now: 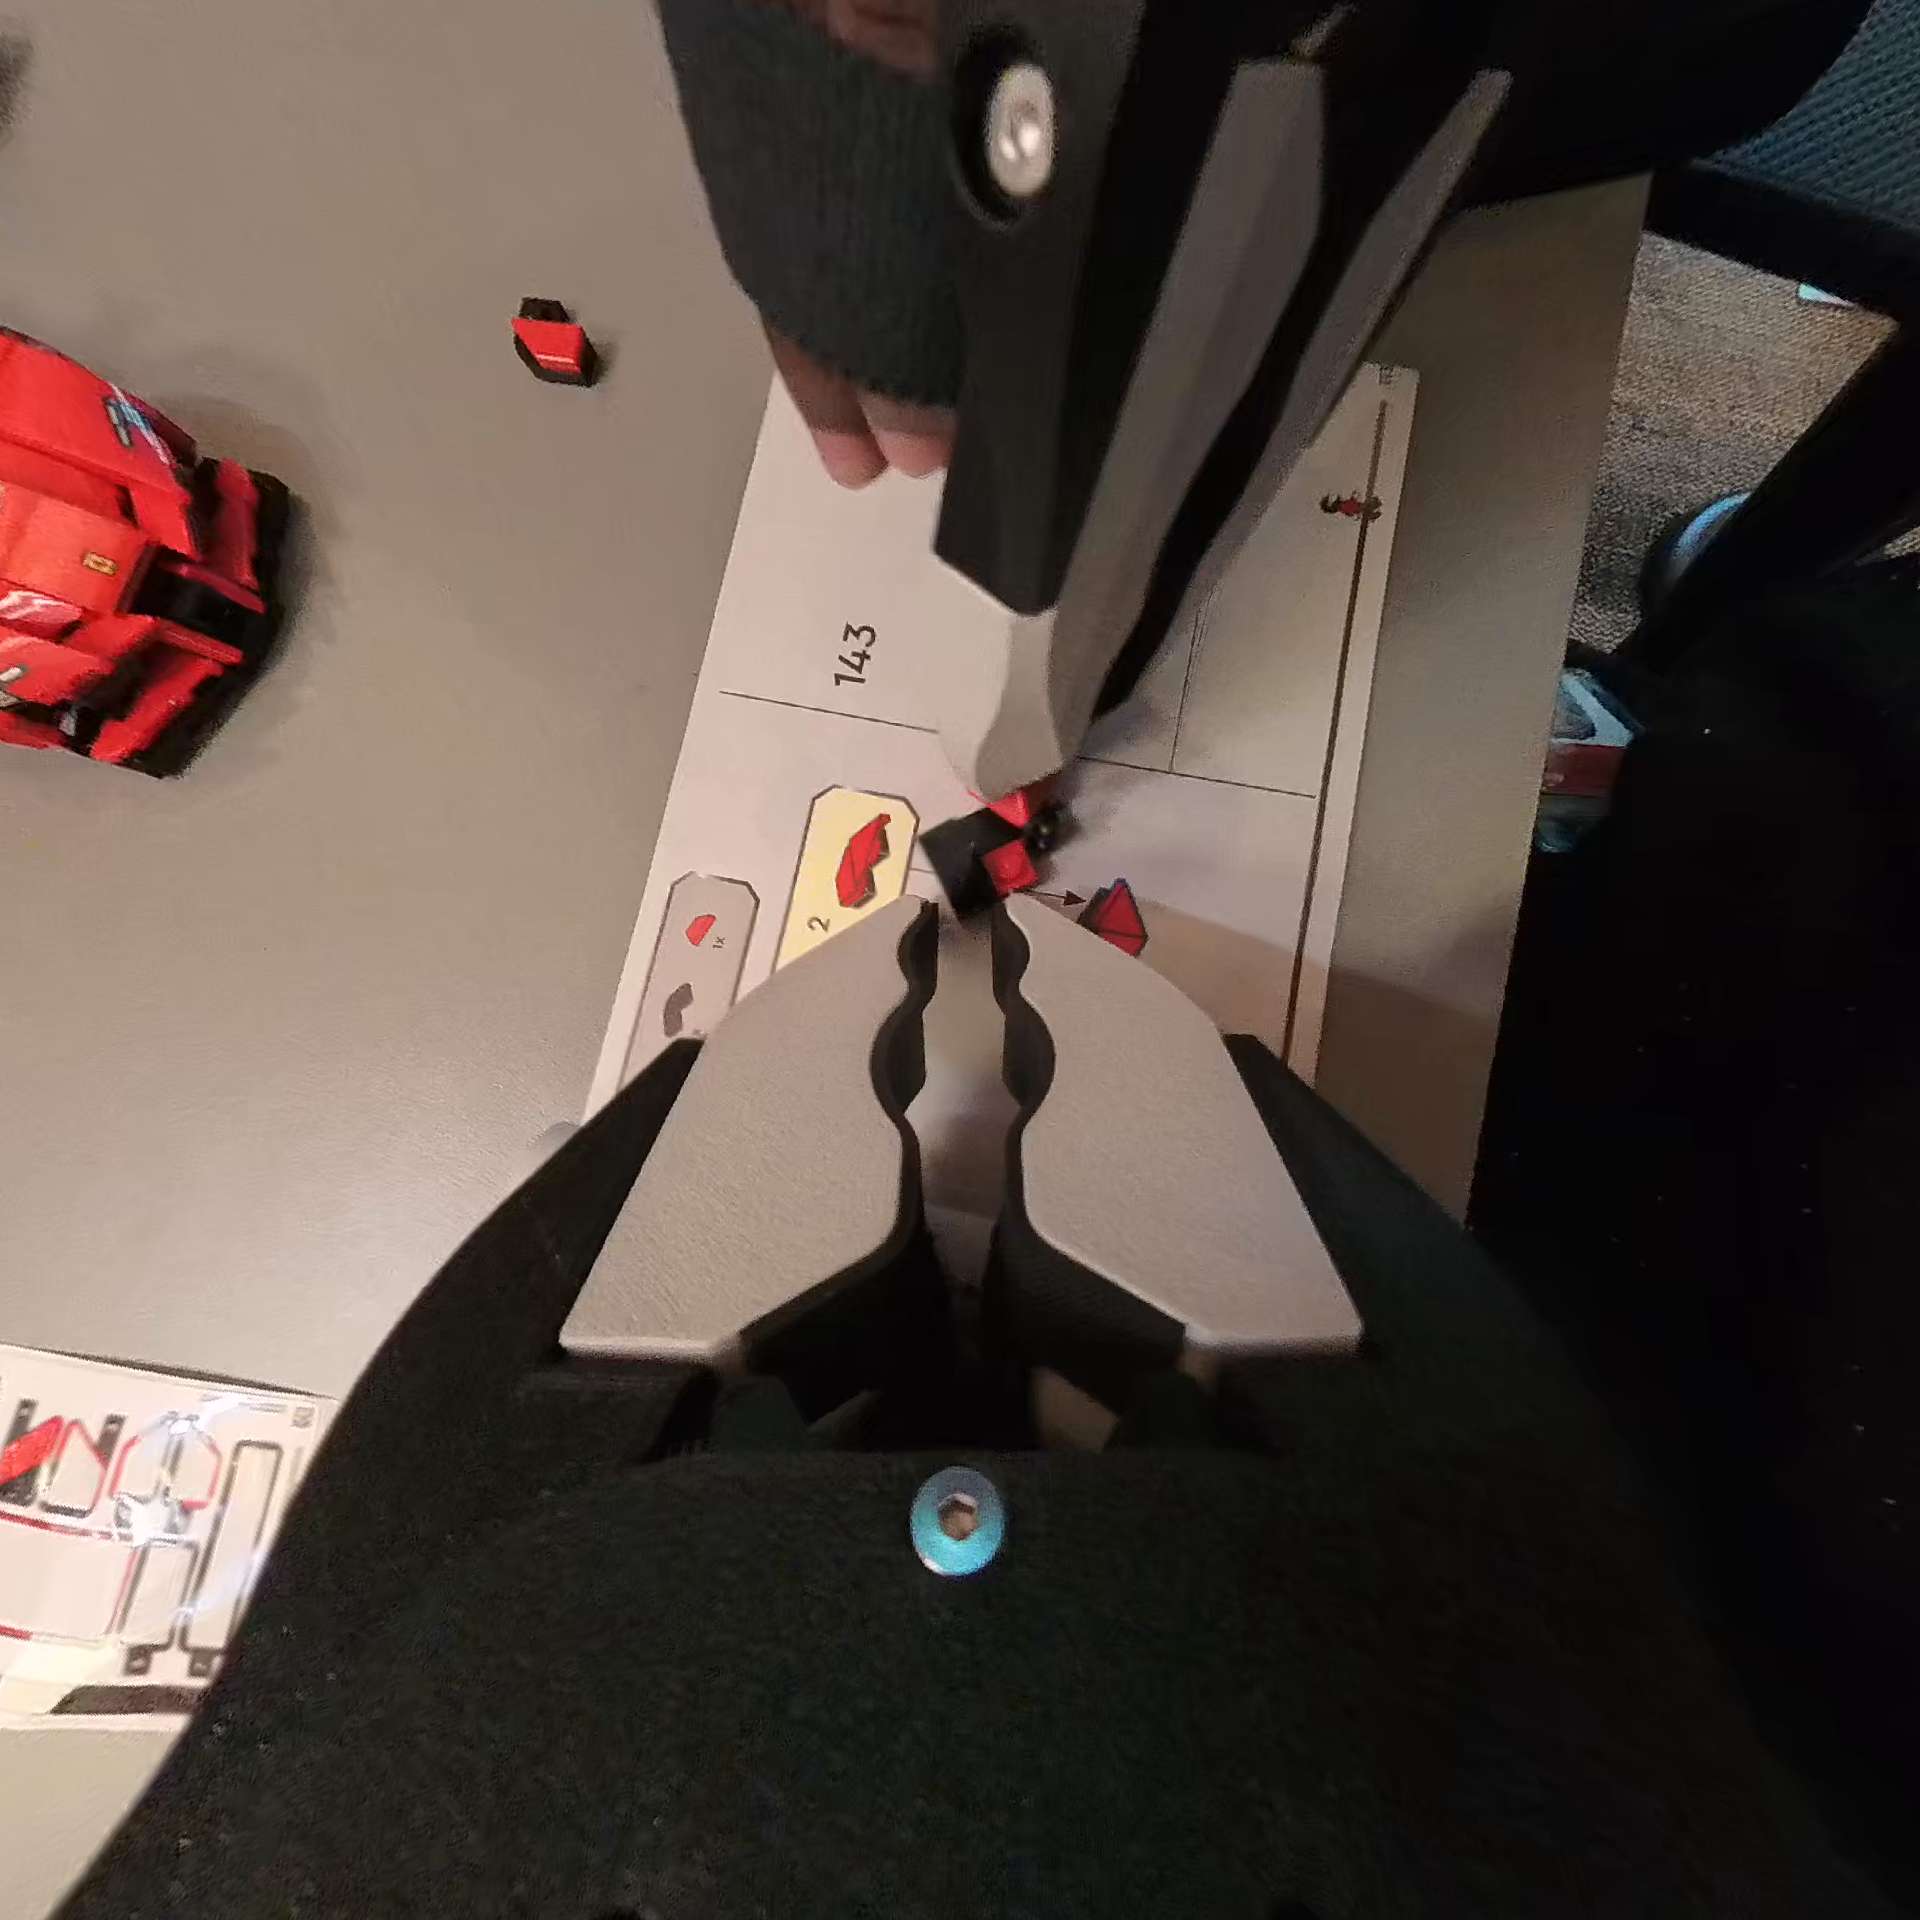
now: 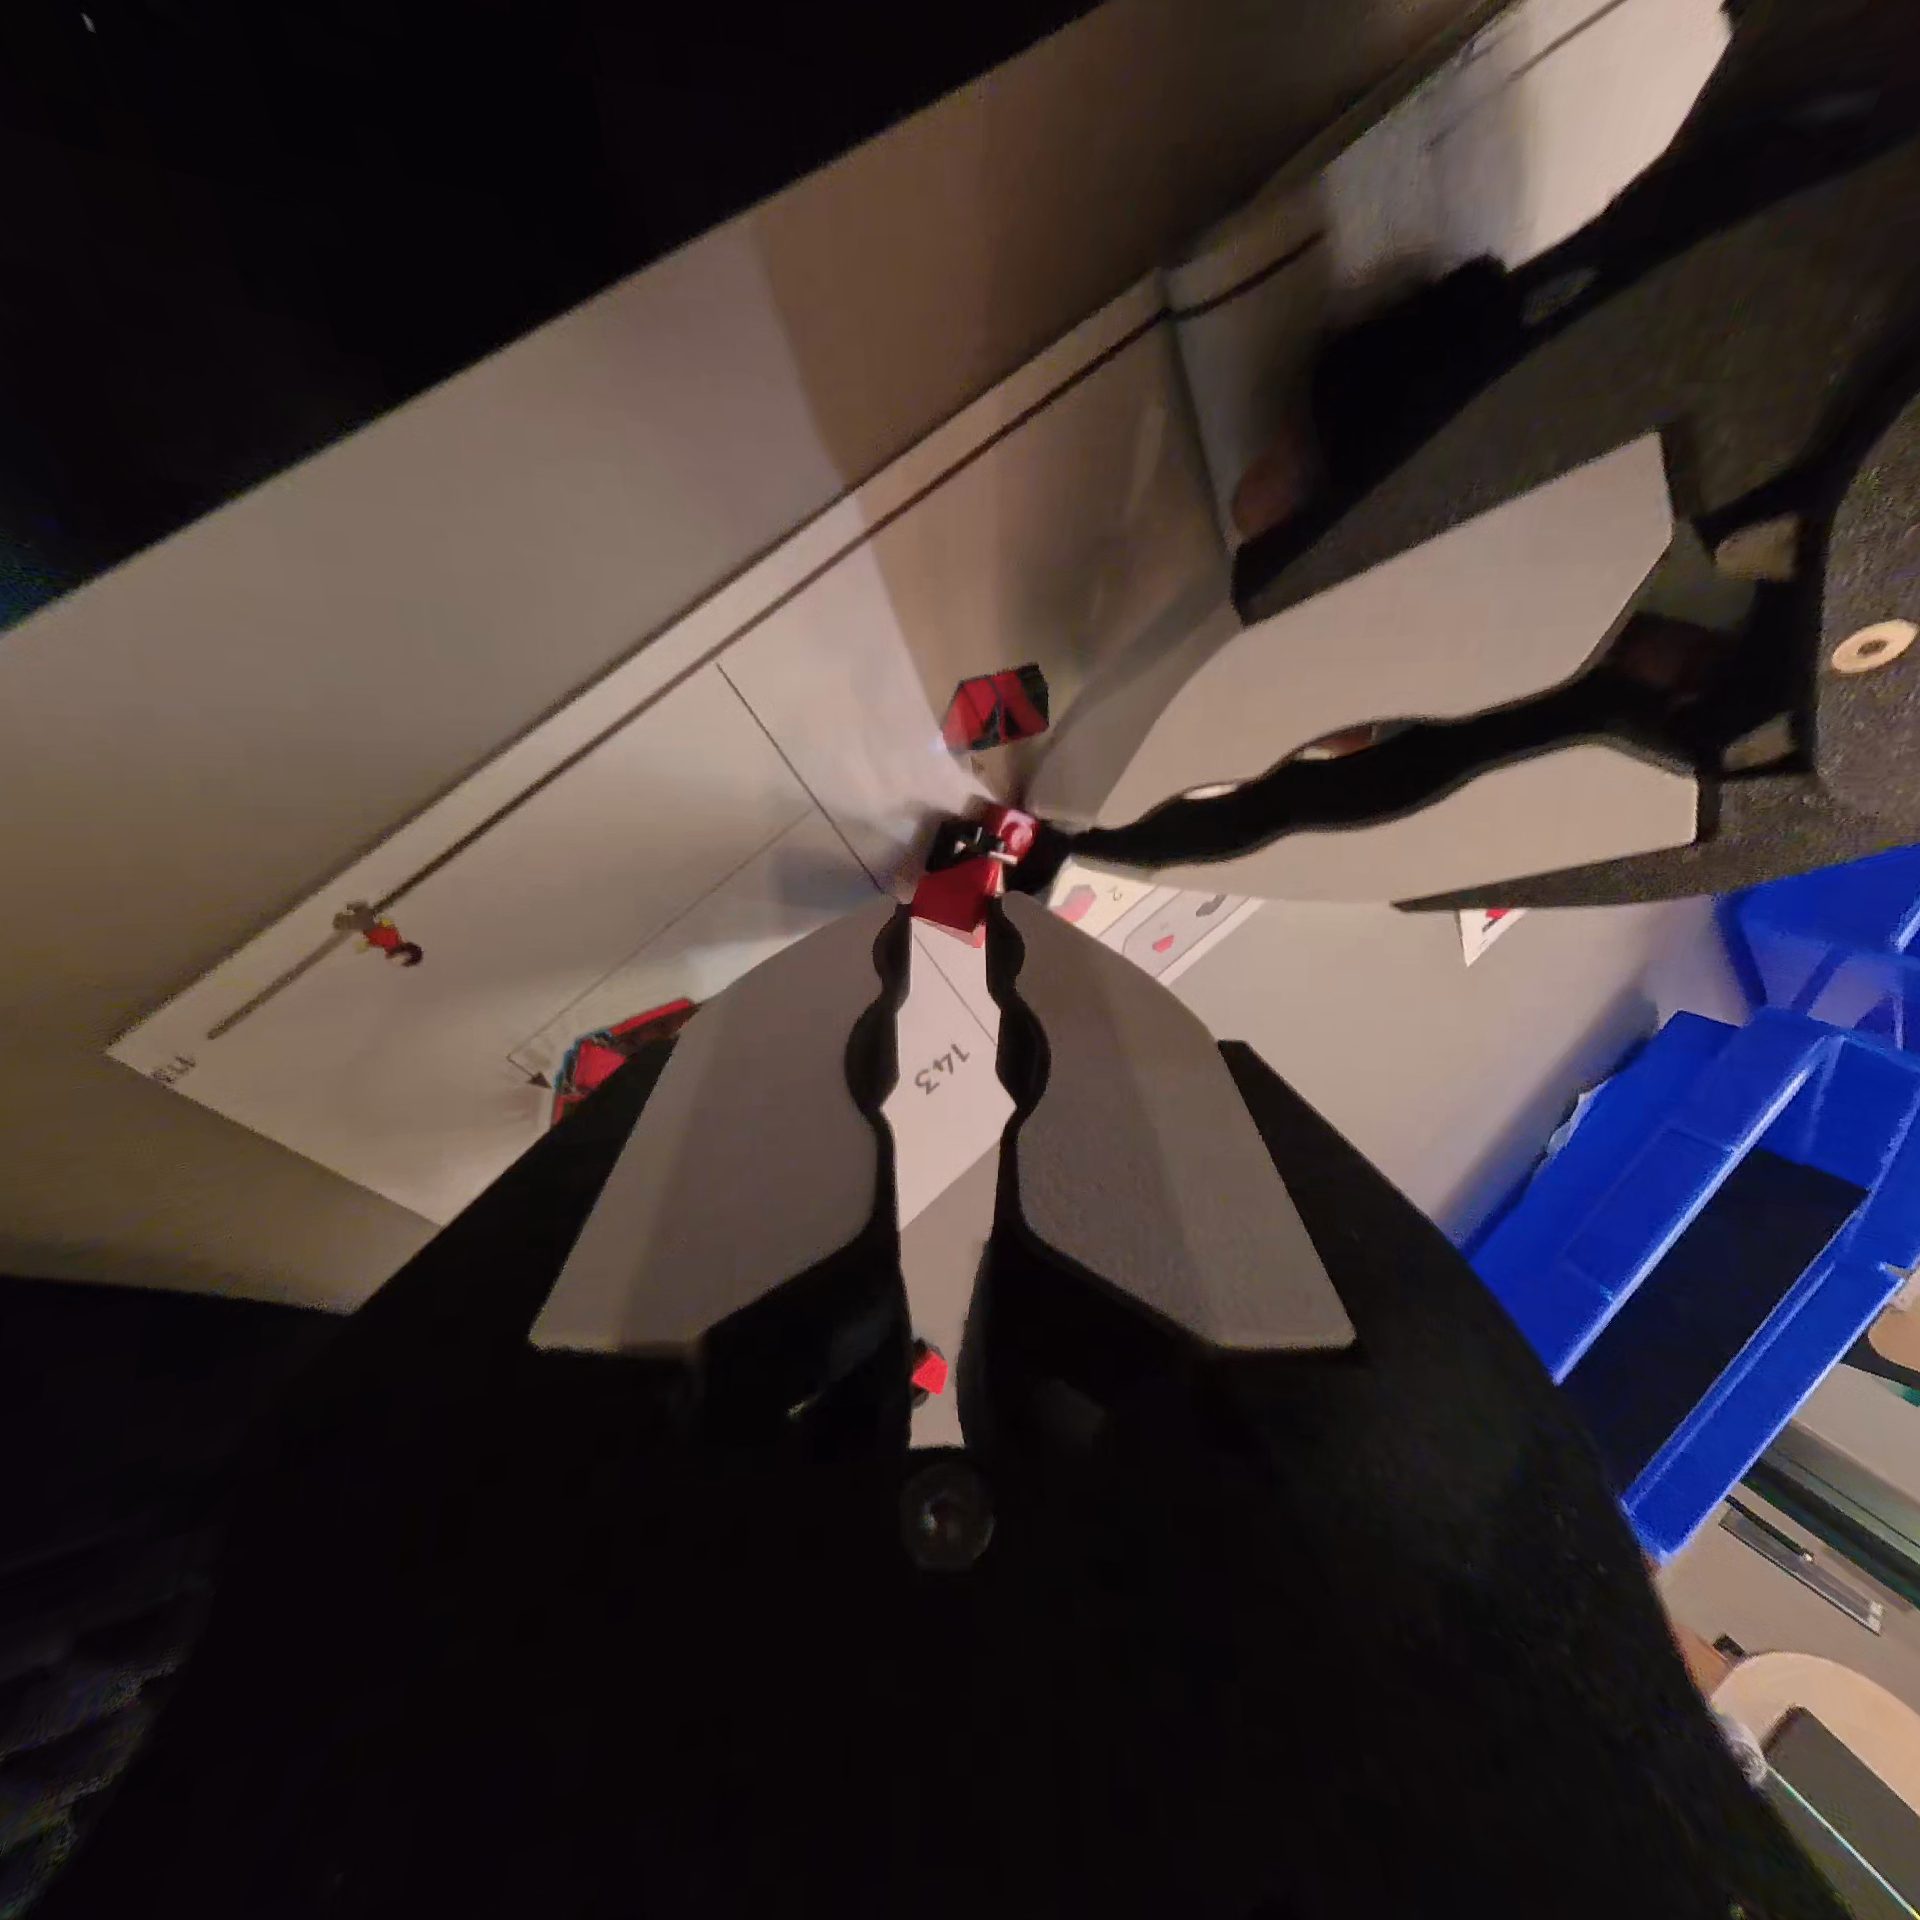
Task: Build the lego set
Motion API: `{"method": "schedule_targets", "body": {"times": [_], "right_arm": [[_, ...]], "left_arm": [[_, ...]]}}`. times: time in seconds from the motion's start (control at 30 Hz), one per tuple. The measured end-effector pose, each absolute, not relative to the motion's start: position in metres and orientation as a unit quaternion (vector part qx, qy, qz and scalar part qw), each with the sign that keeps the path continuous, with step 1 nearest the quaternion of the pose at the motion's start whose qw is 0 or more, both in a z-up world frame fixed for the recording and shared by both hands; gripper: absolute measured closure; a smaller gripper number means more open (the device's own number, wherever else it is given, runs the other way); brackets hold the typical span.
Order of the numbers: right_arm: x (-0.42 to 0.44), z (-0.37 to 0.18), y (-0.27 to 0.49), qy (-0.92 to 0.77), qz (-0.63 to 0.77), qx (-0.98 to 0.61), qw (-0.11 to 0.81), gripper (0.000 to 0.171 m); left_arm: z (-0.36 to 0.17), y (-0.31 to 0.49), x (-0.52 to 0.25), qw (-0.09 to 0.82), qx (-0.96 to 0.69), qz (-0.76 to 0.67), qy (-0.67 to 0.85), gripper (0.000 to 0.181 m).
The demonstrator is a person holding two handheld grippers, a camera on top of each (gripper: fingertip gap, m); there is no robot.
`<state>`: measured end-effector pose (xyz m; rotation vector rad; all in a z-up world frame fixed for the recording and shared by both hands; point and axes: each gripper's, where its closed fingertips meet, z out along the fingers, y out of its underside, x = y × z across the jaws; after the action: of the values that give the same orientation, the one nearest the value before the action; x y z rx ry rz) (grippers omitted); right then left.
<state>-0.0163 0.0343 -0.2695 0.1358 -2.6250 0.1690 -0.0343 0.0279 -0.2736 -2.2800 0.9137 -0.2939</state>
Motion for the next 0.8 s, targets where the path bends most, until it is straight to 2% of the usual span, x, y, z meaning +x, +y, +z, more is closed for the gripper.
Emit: {"method": "schedule_targets", "body": {"times": [0.57, 0.8], "right_arm": [[-0.019, -0.266, 0.03, -0.964, 0.058, -0.052, 0.253, 0.157], [-0.016, -0.257, 0.031, -0.946, 0.123, -0.127, 0.27, 0.157]], "left_arm": [[-0.273, 0.026, -0.032, 0.349, -0.859, -0.129, 0.352, 0.173], [-0.268, 0.026, -0.032, 0.366, -0.852, -0.141, 0.345, 0.173]]}}
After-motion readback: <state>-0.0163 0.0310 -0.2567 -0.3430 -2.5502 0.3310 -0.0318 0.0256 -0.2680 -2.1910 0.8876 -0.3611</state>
